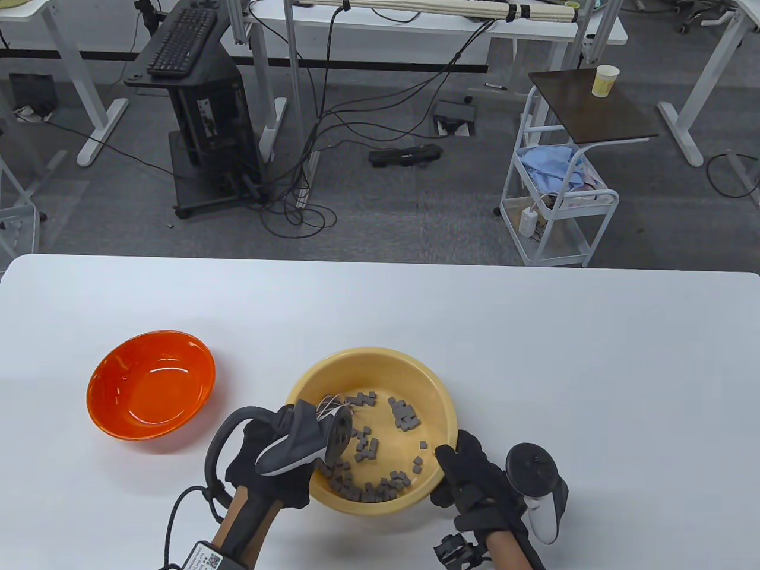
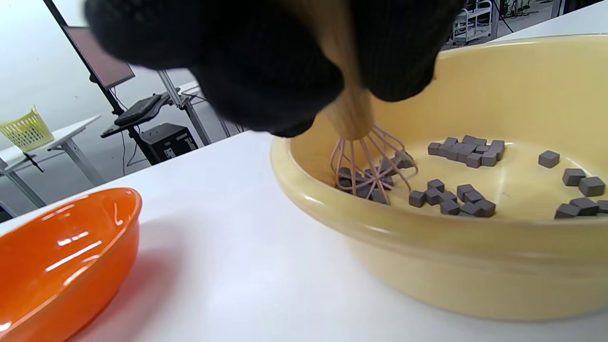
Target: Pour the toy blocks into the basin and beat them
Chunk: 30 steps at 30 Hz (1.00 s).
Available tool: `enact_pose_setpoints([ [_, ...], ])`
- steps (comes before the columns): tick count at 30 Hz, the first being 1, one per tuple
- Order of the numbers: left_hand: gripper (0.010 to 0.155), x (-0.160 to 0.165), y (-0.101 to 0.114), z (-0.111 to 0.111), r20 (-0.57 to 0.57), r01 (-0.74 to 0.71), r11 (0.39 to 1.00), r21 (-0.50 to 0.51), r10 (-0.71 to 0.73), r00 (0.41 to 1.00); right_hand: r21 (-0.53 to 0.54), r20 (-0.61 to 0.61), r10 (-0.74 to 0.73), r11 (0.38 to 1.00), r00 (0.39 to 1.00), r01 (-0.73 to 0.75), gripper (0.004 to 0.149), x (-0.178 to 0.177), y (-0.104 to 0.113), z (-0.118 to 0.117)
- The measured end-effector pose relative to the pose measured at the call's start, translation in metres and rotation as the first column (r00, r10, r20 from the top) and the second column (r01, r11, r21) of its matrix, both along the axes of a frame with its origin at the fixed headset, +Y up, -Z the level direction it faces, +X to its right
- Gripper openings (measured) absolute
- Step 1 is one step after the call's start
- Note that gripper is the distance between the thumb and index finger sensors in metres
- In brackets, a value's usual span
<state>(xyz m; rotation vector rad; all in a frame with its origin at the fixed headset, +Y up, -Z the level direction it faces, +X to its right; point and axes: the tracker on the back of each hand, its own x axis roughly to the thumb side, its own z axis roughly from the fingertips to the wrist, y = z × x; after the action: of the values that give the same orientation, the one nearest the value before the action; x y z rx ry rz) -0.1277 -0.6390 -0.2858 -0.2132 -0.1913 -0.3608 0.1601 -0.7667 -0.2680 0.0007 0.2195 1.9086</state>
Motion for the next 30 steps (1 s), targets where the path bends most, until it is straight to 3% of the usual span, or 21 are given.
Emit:
enact_pose_setpoints([
  [6, 0.043, -0.006, 0.018, 0.007, 0.019, -0.019, 0.999, 0.039, 0.019, 1.000, -0.002, -0.003, 0.007, 1.000, 1.000, -0.007, 0.065, 0.000, 0.000, 0.000],
  [11, 0.041, -0.008, 0.020, 0.008, 0.085, -0.121, 0.992, -0.027, 0.123, 0.989, -0.002, -0.002, 0.009, 1.000, 1.000, -0.009, 0.064, 0.000, 0.000, 0.000],
  [23, 0.046, 0.014, -0.001, 0.007, 0.193, -0.224, 0.959, -0.175, 0.256, 0.947, -0.001, -0.001, 0.008, 1.000, 1.000, -0.008, 0.065, 0.000, 0.000, 0.000],
  [30, 0.053, 0.033, -0.014, 0.011, 0.256, -0.195, 0.952, -0.235, 0.254, 0.933, 0.000, 0.002, 0.004, 1.000, 1.000, -0.004, 0.065, 0.000, 0.000, 0.000],
])
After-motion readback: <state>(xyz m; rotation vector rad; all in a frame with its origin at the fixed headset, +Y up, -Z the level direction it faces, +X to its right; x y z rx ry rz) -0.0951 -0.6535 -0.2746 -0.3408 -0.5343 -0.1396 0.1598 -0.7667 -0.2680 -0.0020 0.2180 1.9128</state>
